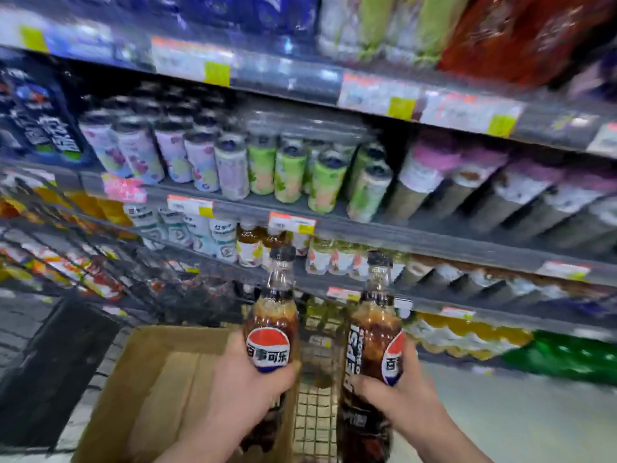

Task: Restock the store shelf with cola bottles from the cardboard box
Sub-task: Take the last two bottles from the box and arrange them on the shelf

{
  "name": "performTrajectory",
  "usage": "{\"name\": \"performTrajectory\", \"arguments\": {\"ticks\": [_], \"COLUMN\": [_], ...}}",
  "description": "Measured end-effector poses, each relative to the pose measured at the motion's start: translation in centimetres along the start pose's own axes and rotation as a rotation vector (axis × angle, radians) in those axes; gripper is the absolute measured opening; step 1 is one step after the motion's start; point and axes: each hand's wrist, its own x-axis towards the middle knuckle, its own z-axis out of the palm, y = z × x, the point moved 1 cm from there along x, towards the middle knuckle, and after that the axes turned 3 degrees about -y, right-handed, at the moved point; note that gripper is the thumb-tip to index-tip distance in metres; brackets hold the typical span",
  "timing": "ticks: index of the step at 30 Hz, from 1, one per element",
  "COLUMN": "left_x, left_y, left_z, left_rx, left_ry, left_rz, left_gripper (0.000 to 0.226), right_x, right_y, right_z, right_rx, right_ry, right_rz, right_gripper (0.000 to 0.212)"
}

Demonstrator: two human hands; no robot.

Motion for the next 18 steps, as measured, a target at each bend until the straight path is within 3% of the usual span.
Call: {"name": "performTrajectory", "arguments": {"ticks": [7, 10, 18], "left_x": [-6.8, -11.1, -23.7], "left_y": [11.2, 15.1, 23.6], "left_z": [12.6, 19.5, 37.5], "left_rx": [0.007, 0.046, 0.025], "left_ry": [-0.160, -0.222, -0.429], "left_rz": [0.235, 0.295, 0.453], "left_gripper": [0.046, 0.041, 0.052], "right_x": [-8.3, -12.0, -22.0], "right_y": [2.4, 4.9, 11.2], "right_z": [-17.1, -24.8, -42.7], "right_rx": [0.049, 0.072, 0.193], "right_ry": [0.344, 0.482, 0.711], "right_rz": [-0.094, -0.116, -0.198], "right_gripper": [0.048, 0.053, 0.054]}}
